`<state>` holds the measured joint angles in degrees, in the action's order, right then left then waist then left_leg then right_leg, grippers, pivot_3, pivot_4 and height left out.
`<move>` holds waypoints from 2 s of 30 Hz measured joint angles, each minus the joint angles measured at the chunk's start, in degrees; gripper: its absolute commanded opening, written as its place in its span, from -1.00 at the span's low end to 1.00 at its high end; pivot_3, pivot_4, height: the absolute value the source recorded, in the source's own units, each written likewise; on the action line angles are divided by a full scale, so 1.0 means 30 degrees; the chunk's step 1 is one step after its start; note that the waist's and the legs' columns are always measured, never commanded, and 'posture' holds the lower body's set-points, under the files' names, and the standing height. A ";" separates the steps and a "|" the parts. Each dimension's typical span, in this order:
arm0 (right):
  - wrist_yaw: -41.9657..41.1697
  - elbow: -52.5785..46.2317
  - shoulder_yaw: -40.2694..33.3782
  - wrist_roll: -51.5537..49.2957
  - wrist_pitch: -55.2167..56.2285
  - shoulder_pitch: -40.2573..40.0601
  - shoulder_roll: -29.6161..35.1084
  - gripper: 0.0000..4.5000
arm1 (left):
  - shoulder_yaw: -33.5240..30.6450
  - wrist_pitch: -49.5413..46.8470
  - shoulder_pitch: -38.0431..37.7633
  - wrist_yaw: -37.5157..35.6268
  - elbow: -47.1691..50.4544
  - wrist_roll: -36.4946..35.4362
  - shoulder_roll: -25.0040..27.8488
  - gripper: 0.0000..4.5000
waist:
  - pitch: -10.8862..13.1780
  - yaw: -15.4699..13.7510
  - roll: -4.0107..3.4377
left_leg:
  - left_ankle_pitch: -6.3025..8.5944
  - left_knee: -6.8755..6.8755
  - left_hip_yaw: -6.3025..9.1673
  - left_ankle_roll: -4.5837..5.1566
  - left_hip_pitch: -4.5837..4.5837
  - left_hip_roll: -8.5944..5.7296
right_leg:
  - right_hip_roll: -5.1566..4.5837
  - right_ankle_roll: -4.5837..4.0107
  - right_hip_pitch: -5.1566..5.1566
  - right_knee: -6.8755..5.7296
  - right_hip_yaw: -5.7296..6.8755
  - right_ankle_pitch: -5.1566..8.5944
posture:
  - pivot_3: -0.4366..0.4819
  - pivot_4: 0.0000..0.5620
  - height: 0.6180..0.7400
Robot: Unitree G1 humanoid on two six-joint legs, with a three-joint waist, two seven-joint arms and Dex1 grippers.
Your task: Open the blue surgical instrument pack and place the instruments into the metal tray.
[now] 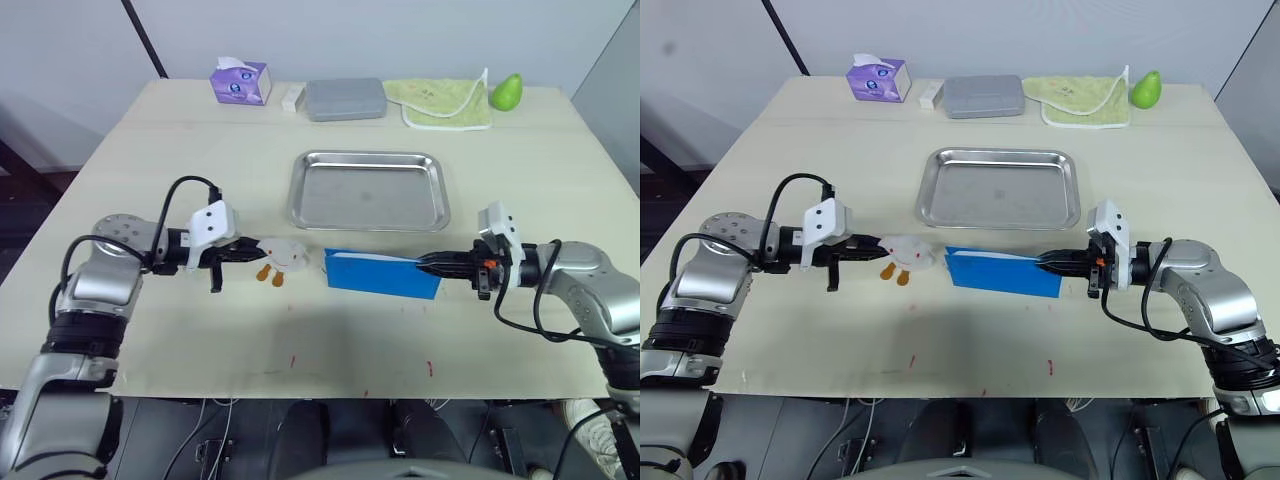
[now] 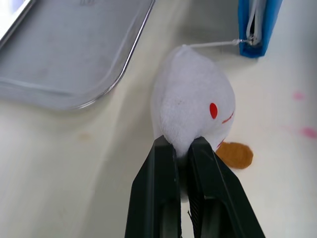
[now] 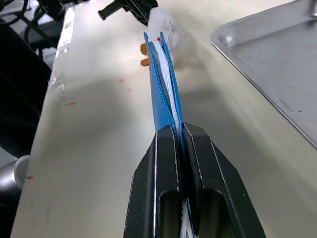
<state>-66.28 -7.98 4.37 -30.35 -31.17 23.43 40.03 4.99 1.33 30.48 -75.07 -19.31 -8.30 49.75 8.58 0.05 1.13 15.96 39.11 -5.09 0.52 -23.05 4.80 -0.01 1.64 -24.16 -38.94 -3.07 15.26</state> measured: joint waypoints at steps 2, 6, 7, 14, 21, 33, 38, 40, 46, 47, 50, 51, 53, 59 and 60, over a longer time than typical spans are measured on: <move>0.0001 0.0036 0.0081 0.0216 -0.0001 0.0128 0.0050 -1.00 | 0.0190 0.0873 0.0372 0.0138 -0.0658 0.0500 -0.0209 -0.98 | 0.0000 -0.0011 0.0001 | 0.0000 0.0002 0.0002 0.0000 0.0000 0.0000 | 0.0000 0.0000 0.0000 -0.0002 0.0004 0.0000 | -0.05 -0.47 1.00; 0.0187 0.0196 0.0303 0.0569 -0.0075 0.0415 0.0037 -1.00 | 0.0785 0.2744 0.1642 0.0214 -0.2389 0.1479 -0.0635 -0.98 | -0.0001 -0.0022 0.0001 | -0.0001 0.0015 -0.0003 0.0001 0.0003 0.0000 | 0.0001 0.0002 0.0004 -0.0011 0.0000 -0.0002 | -0.05 -0.47 1.00; 0.0217 0.0325 0.0393 0.0706 -0.0091 0.0520 0.0010 -1.00 | 0.0790 0.2970 0.1910 0.0159 -0.2905 0.1572 -0.0780 -0.83 | -0.0002 0.0005 0.0001 | -0.0001 0.0015 -0.0003 0.0000 0.0006 0.0000 | 0.0001 0.0001 0.0004 -0.0014 0.0000 -0.0001 | -0.05 -0.47 1.00; 0.0652 0.0729 0.0496 0.1095 -0.0217 0.0759 -0.0260 -1.00 | 0.0733 0.3643 0.2547 0.0851 -0.4713 0.2017 -0.1035 0.52 | -0.0002 0.0110 0.0000 | 0.0000 0.0013 -0.0001 0.0000 0.0004 0.0002 | 0.0003 0.0002 0.0003 -0.0013 -0.0001 -0.0001 | -0.05 -0.47 1.00; 0.0943 0.0728 0.0538 0.1148 -0.0334 0.0763 -0.0439 -1.00 | -0.0971 0.2232 0.1321 0.0644 -0.4534 0.0485 -0.0255 0.71 | -0.0001 0.0236 0.0000 | -0.0001 0.0009 0.0002 0.0000 0.0002 0.0009 | 0.0003 0.0001 0.0000 -0.0018 0.0005 0.0000 | -0.05 -0.47 1.00; 0.1327 -0.0463 0.0346 0.1086 -0.0310 0.0032 -0.0262 -1.00 | -0.5580 -1.3449 -0.4340 0.1535 0.7068 -0.9760 0.0267 0.71 | -0.0002 0.0205 0.0001 | -0.0001 0.0013 0.0019 -0.0002 0.0018 0.0022 | -0.0009 0.0005 0.0030 -0.0023 0.0020 0.0001 | -0.05 -0.47 1.00; 0.1250 -0.0915 0.0369 0.1092 -0.0026 -0.0220 -0.0177 -1.00 | -0.4337 -1.4788 -0.4106 0.3618 0.8845 -1.0065 -0.1841 0.71 | -0.0002 0.0186 0.0001 | -0.0001 0.0014 0.0037 -0.0002 0.0030 0.0009 | 0.0004 0.0001 0.0041 -0.0022 0.0019 0.0000 | -0.05 -0.47 1.00; 0.1159 -0.0965 0.0423 0.1129 0.0122 -0.0250 -0.0143 -1.00 | -0.3599 -1.4722 -0.3512 0.3806 0.8646 -0.9926 -0.2340 0.32 | -0.0003 0.0182 0.0004 | -0.0001 0.0014 0.0034 -0.0002 0.0027 0.0007 | 0.0005 0.0001 0.0041 -0.0015 0.0016 0.0000 | -0.05 -0.47 1.00; 0.0918 -0.1087 0.0499 0.1294 0.0712 -0.0426 -0.0062 -1.00 | -0.2066 -1.2894 -0.1652 0.3352 0.6589 -0.8277 -0.2924 0.16 | -0.0004 0.0196 0.0001 | -0.0001 0.0013 0.0032 -0.0002 0.0028 0.0001 | 0.0011 0.0000 0.0040 -0.0008 0.0010 0.0000 | -0.05 -0.47 1.00; 0.0890 -0.1087 0.0501 0.1308 0.0819 -0.0475 -0.0046 -1.00 | -0.1925 -1.2675 -0.1420 0.3227 0.6210 -0.8125 -0.2987 0.16 | -0.0003 0.0196 0.0002 | -0.0001 0.0013 0.0033 -0.0002 0.0027 0.0001 | 0.0011 0.0000 0.0040 -0.0007 0.0010 0.0001 | -0.05 -0.47 1.00; 0.0689 -0.1086 0.0504 0.1316 0.0943 -0.0603 0.0072 -1.00 | -0.1486 -1.1915 -0.0824 0.2546 0.5281 -0.7560 -0.3031 0.16 | -0.0003 0.0184 0.0001 | -0.0001 0.0012 0.0030 -0.0002 0.0025 0.0001 | 0.0010 0.0000 0.0039 -0.0005 0.0009 0.0000 | -0.05 -0.47 1.00; 0.0662 -0.1087 0.0504 0.1320 0.0951 -0.0602 0.0075 -1.00 | -0.1420 -1.1811 -0.0789 0.2431 0.5232 -0.7478 -0.3038 0.16 | -0.0004 0.0181 0.0001 | -0.0001 0.0014 0.0030 -0.0002 0.0026 0.0001 | 0.0010 0.0000 0.0040 -0.0005 0.0009 0.0000 | -0.05 -0.47 1.00; 0.0532 -0.1083 0.0502 0.1349 0.1032 -0.0605 0.0128 -1.00 | -0.0887 -1.1004 -0.0431 0.1781 0.4615 -0.6964 -0.3135 0.16 | -0.0004 0.0175 0.0002 | -0.0001 0.0014 0.0033 -0.0002 0.0026 0.0000 | 0.0010 0.0001 0.0041 -0.0007 0.0012 0.0000 | -0.05 -0.47 1.00; 0.0165 -0.1027 0.0508 0.1449 0.1330 -0.0598 0.0177 -1.00 | 0.0091 -0.8959 0.0151 0.0642 0.3547 -0.5783 -0.3757 0.16 | -0.0003 0.0152 0.0002 | -0.0001 0.0019 0.0034 -0.0002 0.0022 -0.0001 | 0.0010 0.0001 0.0041 -0.0006 0.0011 0.0000 | -0.05 -0.47 1.00; 0.0108 -0.0980 0.0508 0.1449 0.1346 -0.0597 0.0176 -1.00 | 0.0126 -0.8664 0.0271 0.0408 0.3389 -0.5601 -0.3758 0.16 | -0.0003 0.0162 0.0002 | -0.0001 0.0019 0.0036 -0.0002 0.0022 -0.0001 | 0.0012 0.0001 0.0041 -0.0007 0.0012 0.0000 | -0.05 -0.47 1.00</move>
<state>-65.95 -10.92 5.90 -26.01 -27.13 21.64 40.56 5.37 -24.67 31.30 -73.84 -9.14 -25.11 38.47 8.57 0.54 1.14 15.96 39.17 -4.98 0.51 -22.98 4.80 0.02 1.64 -24.04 -38.96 -3.04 15.26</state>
